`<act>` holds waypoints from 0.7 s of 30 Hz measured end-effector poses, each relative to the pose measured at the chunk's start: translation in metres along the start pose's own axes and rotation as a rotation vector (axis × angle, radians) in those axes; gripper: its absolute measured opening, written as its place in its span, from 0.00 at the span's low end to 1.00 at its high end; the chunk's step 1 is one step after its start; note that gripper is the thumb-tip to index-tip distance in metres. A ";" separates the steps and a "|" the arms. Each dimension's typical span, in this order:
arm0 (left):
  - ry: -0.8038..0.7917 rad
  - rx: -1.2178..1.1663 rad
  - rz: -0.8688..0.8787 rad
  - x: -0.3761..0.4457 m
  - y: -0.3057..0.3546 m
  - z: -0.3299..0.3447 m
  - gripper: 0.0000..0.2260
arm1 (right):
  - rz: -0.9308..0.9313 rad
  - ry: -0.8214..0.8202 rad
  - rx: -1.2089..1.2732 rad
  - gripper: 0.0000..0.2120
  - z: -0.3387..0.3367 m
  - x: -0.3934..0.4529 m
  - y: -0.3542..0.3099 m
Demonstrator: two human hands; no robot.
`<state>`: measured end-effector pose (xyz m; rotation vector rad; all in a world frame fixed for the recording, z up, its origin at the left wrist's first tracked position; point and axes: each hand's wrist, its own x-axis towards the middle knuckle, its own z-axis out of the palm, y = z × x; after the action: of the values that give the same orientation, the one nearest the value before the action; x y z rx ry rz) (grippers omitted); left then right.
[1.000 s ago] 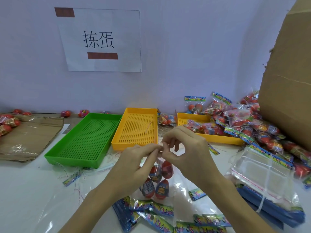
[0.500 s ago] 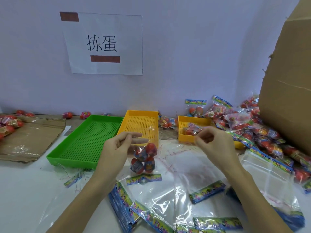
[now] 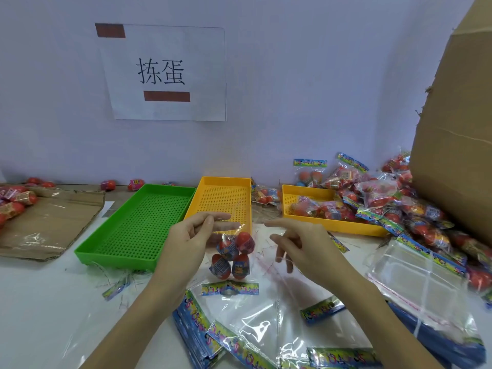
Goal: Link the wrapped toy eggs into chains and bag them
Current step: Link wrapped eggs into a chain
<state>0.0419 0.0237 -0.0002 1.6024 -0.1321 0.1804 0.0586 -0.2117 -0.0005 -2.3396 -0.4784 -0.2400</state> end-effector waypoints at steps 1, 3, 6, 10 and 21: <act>-0.001 0.003 0.003 0.000 0.000 0.000 0.14 | 0.006 -0.020 0.008 0.13 0.000 -0.001 0.001; -0.010 -0.002 0.008 0.000 0.000 0.001 0.14 | 0.010 -0.030 0.015 0.12 0.002 -0.002 -0.003; -0.023 -0.036 0.011 0.000 0.000 0.002 0.14 | 0.009 0.080 0.146 0.16 0.006 -0.002 -0.012; -0.060 -0.047 0.013 -0.001 0.002 0.002 0.13 | 0.079 0.128 0.408 0.17 0.014 0.000 -0.020; -0.040 -0.087 -0.026 0.000 0.000 -0.001 0.07 | 0.141 0.191 0.632 0.04 0.011 -0.002 -0.013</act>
<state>0.0420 0.0249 -0.0001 1.5204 -0.1486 0.1211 0.0516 -0.1964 -0.0011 -1.7035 -0.2440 -0.2049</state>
